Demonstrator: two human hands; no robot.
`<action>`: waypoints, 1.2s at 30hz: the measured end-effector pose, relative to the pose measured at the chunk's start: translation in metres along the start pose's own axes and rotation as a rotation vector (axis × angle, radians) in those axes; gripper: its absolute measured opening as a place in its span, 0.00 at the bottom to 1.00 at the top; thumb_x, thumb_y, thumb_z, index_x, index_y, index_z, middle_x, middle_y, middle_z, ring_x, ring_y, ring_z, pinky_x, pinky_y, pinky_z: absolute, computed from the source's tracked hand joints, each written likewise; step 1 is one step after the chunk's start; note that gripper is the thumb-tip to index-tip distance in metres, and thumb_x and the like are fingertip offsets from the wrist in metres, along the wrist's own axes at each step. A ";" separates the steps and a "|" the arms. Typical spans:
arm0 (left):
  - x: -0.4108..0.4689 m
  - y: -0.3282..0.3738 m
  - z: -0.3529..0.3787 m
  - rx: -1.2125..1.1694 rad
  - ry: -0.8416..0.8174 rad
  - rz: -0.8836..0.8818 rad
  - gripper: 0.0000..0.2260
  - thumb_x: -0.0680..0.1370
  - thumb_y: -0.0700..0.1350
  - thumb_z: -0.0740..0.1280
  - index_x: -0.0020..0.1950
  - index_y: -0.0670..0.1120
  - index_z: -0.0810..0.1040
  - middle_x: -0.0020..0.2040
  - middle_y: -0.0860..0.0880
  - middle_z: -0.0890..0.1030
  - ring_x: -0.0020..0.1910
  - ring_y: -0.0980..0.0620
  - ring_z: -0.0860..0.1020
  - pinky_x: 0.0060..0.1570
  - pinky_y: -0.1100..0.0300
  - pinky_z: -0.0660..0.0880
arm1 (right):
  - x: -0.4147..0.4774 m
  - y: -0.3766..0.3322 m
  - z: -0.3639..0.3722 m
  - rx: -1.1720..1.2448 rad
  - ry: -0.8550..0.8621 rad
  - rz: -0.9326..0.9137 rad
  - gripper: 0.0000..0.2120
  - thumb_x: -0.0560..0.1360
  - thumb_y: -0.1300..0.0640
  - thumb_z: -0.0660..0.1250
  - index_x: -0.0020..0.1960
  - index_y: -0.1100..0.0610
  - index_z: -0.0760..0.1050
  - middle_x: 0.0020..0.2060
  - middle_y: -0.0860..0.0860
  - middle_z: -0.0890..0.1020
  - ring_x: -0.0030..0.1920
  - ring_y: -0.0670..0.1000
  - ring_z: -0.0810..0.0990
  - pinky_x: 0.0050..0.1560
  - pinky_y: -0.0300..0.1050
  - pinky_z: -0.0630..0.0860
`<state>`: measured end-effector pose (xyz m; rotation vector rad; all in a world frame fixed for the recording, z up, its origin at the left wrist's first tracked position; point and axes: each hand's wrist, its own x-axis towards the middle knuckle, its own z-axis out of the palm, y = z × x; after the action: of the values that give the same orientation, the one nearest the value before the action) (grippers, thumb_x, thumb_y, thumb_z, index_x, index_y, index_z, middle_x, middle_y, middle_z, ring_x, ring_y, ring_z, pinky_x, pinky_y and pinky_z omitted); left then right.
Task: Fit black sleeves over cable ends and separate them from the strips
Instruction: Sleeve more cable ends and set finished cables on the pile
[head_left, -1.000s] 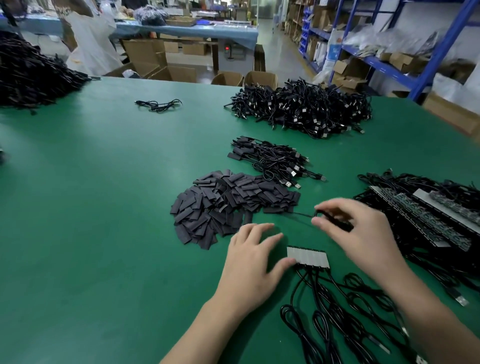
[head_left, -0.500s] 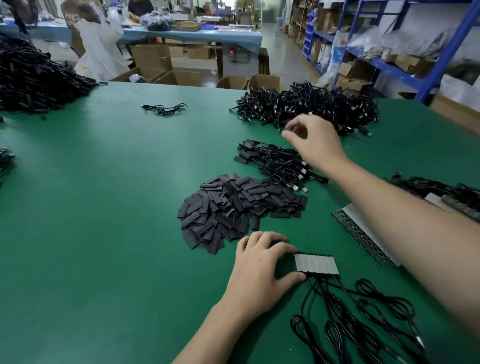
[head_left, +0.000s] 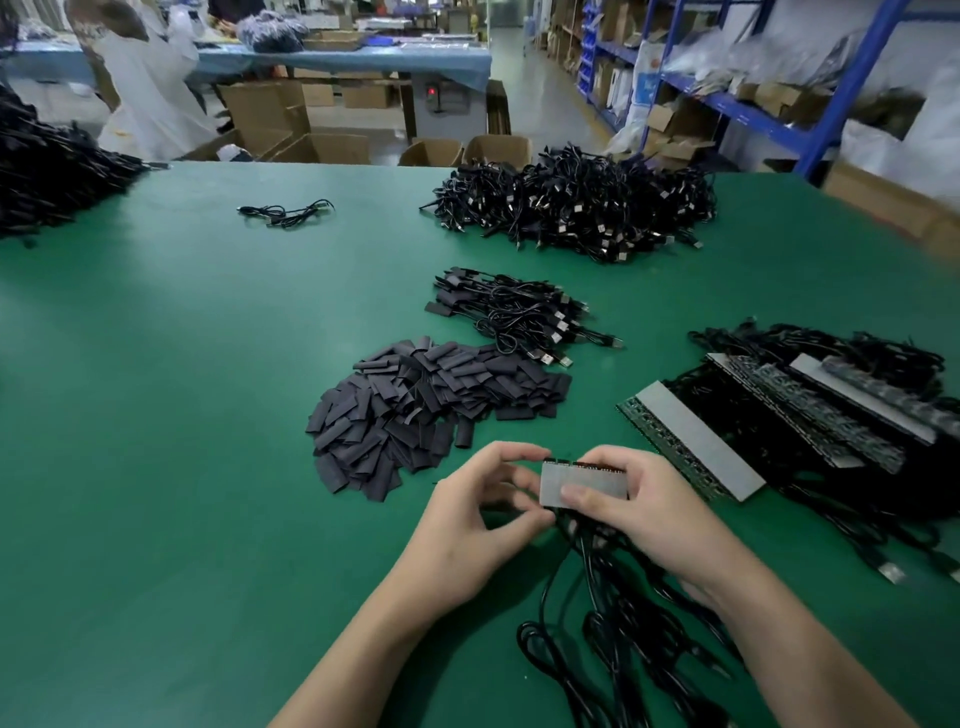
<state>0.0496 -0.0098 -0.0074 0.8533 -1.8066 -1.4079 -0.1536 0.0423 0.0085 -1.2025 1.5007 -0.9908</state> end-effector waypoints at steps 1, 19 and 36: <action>-0.001 0.001 0.001 -0.042 -0.007 -0.009 0.18 0.77 0.35 0.74 0.63 0.50 0.78 0.46 0.52 0.83 0.44 0.55 0.81 0.52 0.61 0.78 | -0.001 0.001 0.003 0.007 0.029 -0.011 0.05 0.75 0.54 0.77 0.49 0.53 0.82 0.41 0.55 0.87 0.39 0.50 0.84 0.42 0.47 0.80; -0.007 0.006 0.008 -0.385 -0.270 -0.125 0.20 0.80 0.42 0.69 0.72 0.47 0.73 0.55 0.32 0.74 0.43 0.50 0.77 0.46 0.56 0.77 | -0.017 -0.002 0.005 0.368 -0.030 -0.063 0.06 0.72 0.54 0.75 0.47 0.54 0.82 0.39 0.57 0.84 0.36 0.54 0.80 0.33 0.46 0.77; -0.008 0.005 0.002 0.041 -0.174 -0.104 0.19 0.78 0.61 0.66 0.43 0.44 0.75 0.34 0.52 0.79 0.32 0.54 0.75 0.35 0.61 0.70 | -0.017 0.002 0.007 -0.035 -0.044 -0.148 0.14 0.71 0.42 0.75 0.48 0.51 0.81 0.35 0.52 0.82 0.36 0.48 0.76 0.39 0.48 0.73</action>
<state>0.0522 -0.0013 -0.0042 0.8804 -1.9512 -1.5568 -0.1463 0.0592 0.0081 -1.3680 1.4153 -1.0323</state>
